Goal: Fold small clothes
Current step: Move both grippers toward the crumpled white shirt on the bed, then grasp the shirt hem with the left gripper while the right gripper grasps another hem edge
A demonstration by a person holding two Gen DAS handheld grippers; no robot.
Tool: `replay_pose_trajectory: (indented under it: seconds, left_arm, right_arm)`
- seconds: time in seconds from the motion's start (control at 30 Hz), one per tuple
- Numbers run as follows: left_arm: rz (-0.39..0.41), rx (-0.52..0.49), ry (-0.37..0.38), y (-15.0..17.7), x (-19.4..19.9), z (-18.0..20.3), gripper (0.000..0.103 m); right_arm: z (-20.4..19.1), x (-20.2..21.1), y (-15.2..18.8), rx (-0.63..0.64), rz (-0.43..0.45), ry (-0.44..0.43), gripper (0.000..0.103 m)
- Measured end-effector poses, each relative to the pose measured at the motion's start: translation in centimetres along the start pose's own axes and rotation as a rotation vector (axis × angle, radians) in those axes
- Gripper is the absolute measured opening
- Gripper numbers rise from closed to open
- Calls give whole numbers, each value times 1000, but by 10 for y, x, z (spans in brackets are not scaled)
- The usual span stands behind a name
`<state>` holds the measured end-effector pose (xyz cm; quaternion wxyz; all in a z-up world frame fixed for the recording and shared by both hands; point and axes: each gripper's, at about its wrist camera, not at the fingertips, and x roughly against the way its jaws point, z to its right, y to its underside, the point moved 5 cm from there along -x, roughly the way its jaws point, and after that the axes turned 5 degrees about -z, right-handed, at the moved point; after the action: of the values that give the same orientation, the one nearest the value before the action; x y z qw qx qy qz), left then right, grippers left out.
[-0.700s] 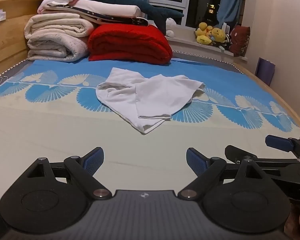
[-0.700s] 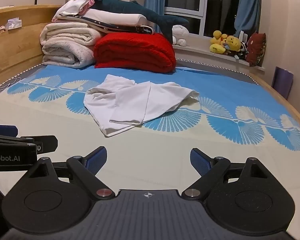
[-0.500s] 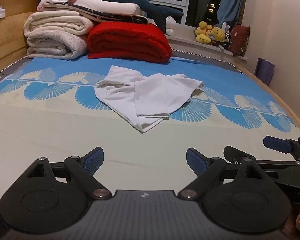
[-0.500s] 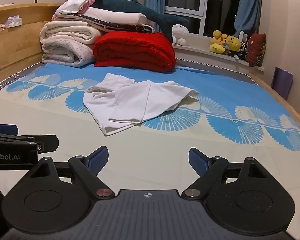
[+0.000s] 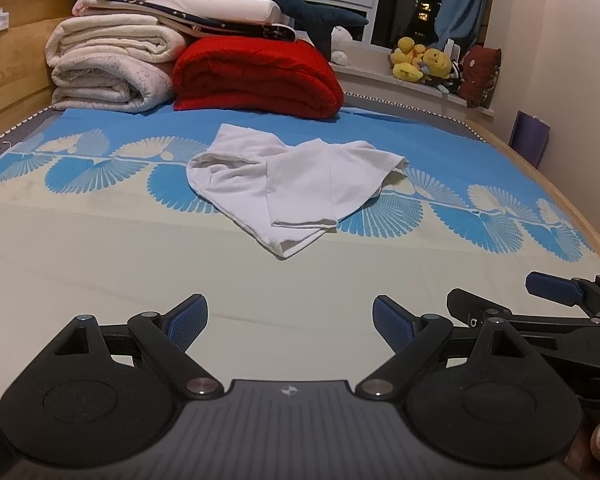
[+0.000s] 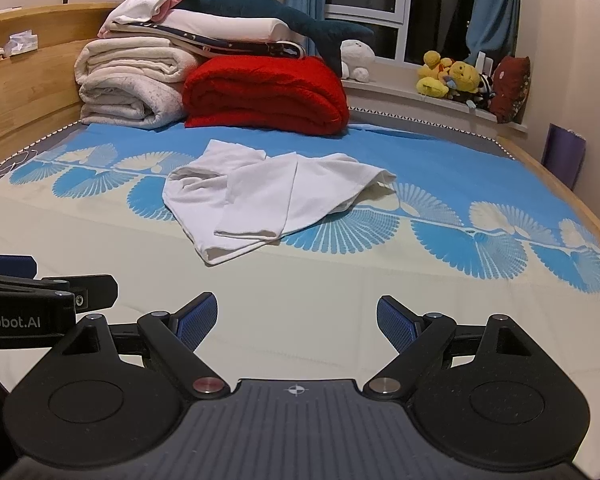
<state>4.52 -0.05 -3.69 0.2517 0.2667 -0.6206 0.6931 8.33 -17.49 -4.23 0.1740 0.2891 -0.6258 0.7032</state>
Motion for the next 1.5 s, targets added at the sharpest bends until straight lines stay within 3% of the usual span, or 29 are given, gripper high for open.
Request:
replay_pose_trajectory:
  seconds: [0.7,0.93,1.0,1.07,1.1,1.13,1.17,1.3,1.37,1.43,1.5]
  left_arm:
    - [1,10,10,1,-5,-1,93]
    - [30,5,10,2,-1,-2,92]
    - [50,4,12,0,2,-4,84]
    - [47,12,32,-3,2,-4,57]
    - [16,6,44,-8,-3,-5,49]
    - [-19,3,56,-12,-8,-6,38]
    - [-46,0,68,-19,-15,-7,36]
    - [-96,-9,56,-49,-45,-8,36]
    - [-98,-8,30,-65,-69,-8,36]
    - [-132,6,1,-74,-103,-11,36]
    - [-164,47,-10,-79,-139,-16,36]
  right_arm:
    - [5,-12,4,6,-7,5,87]
    - [25,-3,-10,-83,19,5,66]
    - [41,0,-23,-132,27,6,62]
    - [56,4,-40,-170,47,-17,60]
    - [64,4,-49,-178,62,-28,58]
    - [69,3,-60,-176,80,-33,50]
    - [74,1,-67,-167,98,-33,45]
    - [97,-24,-77,-151,165,16,44]
    - [105,-39,-60,-172,150,22,44]
    - [109,-56,-48,-188,45,50,44]
    - [115,-55,-52,-232,93,15,45]
